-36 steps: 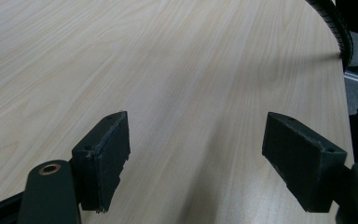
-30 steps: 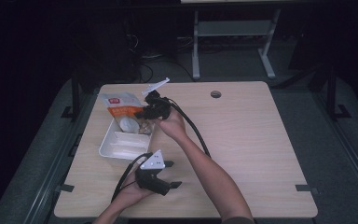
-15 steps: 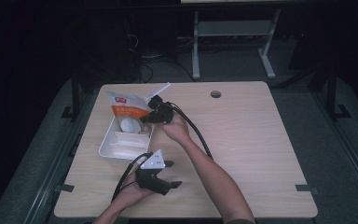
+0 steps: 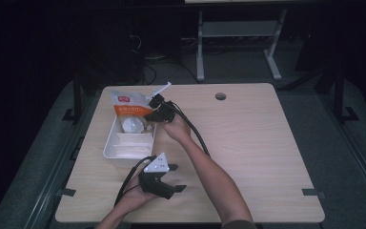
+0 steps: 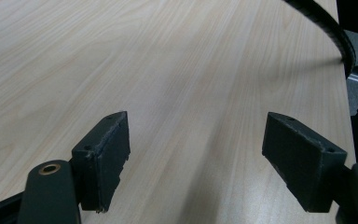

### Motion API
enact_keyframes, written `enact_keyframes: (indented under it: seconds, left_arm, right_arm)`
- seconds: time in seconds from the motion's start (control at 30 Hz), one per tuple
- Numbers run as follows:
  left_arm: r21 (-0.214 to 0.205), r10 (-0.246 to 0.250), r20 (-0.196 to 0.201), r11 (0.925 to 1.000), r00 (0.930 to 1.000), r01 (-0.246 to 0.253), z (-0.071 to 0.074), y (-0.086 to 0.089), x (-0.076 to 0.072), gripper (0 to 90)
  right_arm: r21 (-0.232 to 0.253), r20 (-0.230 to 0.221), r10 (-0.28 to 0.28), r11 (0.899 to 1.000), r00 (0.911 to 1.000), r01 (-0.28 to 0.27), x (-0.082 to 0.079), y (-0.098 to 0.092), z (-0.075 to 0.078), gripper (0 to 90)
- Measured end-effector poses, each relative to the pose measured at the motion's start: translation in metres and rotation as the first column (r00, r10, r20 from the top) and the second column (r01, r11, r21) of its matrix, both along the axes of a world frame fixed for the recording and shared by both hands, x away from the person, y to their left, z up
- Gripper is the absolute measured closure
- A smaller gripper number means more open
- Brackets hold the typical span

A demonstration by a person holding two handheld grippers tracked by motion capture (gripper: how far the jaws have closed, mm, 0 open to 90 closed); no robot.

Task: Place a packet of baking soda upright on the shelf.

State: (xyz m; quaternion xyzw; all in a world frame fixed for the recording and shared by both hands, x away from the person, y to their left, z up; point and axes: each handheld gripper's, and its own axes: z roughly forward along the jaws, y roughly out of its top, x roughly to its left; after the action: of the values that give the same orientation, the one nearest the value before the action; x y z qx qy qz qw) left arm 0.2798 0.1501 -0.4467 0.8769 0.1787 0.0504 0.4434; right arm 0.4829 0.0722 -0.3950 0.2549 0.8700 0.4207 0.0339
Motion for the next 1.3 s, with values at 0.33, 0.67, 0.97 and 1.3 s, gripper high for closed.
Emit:
enact_keyframes:
  seconds: [0.33, 0.67, 0.97, 1.3]
  left_arm:
    - [-0.004, 0.004, 0.001, 1.0, 1.0, -0.004, 0.001, 0.002, 0.001, 22.8]
    - [0.0, 0.002, 0.001, 1.0, 1.0, -0.002, 0.0, 0.001, 0.002, 22.8]
    - [-0.001, 0.011, 0.001, 0.9999, 0.9999, -0.011, 0.0, 0.003, 0.002, 22.5]
    - [-0.001, 0.027, 0.002, 0.9996, 0.9996, -0.027, 0.0, 0.004, 0.004, 22.3]
  right_arm:
    - [0.04, -0.031, -0.01, 0.999, 0.9995, 0.011, 0.001, -0.008, 0.0, 84.0]
    - [0.042, -0.041, -0.01, 0.999, 0.9991, 0.012, 0.002, -0.003, -0.003, 89.2]
    - [0.074, -0.058, -0.001, 0.997, 0.9983, 0.005, 0.001, -0.014, 0.001, 81.2]
    - [0.111, -0.063, 0.006, 0.994, 0.998, 0.001, -0.006, -0.04, 0.006, 77.0]
